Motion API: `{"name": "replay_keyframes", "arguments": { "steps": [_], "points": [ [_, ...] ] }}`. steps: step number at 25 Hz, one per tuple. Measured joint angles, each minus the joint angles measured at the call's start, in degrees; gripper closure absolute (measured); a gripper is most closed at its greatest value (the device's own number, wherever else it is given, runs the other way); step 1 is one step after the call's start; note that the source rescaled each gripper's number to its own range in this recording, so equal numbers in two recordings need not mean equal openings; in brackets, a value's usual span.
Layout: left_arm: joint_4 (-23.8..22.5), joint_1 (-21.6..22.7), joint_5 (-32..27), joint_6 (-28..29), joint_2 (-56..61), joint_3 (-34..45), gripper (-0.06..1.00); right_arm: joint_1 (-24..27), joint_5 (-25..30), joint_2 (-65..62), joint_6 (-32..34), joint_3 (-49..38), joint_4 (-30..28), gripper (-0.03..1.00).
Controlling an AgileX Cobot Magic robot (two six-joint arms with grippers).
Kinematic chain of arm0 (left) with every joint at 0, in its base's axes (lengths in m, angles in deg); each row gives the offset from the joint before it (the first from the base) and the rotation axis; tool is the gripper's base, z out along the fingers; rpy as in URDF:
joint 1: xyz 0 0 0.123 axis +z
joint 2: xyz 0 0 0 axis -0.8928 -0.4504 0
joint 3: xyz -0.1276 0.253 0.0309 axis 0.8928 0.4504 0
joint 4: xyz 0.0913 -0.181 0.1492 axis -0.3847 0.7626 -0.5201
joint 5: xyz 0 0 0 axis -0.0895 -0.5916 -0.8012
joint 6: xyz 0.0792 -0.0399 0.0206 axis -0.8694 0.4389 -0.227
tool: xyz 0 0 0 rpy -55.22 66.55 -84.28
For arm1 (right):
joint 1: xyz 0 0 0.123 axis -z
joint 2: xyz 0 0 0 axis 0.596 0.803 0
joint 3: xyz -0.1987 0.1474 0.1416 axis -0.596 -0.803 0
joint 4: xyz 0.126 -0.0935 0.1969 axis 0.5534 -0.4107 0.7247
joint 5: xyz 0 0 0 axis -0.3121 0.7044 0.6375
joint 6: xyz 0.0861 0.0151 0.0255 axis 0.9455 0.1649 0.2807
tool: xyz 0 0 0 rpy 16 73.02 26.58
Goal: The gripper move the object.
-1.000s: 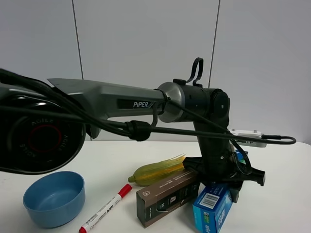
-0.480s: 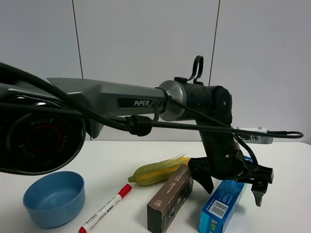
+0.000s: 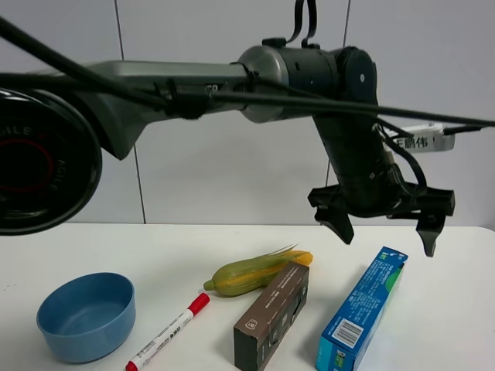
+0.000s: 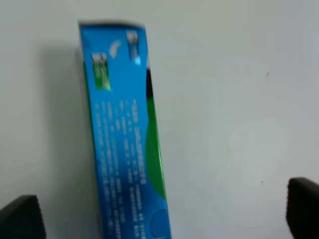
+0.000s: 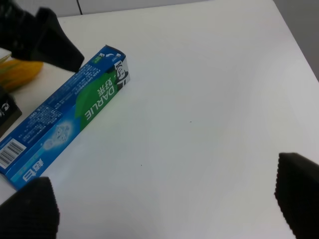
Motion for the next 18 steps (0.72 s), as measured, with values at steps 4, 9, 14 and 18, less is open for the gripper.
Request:
{"name": "replay_keyframes", "arguments": {
  "steps": [4,9,14,18],
  "points": [
    [-4.94,0.66,-5.53,-0.53,0.25,-6.11,-0.05,0.0,0.0,0.0,0.0,0.0,0.0,-0.03],
    [-8.91,5.93,-10.32,-4.09,1.03,-9.7,-0.05,0.0,0.0,0.0,0.0,0.0,0.0,-0.03],
    [-10.89,12.83,-10.88,-8.05,1.54,-9.85,-0.05,0.0,0.0,0.0,0.0,0.0,0.0,-0.03],
    [-10.89,18.31,-10.95,-9.93,3.02,-9.85,-0.05,0.0,0.0,0.0,0.0,0.0,0.0,-0.03]
  ]
}}
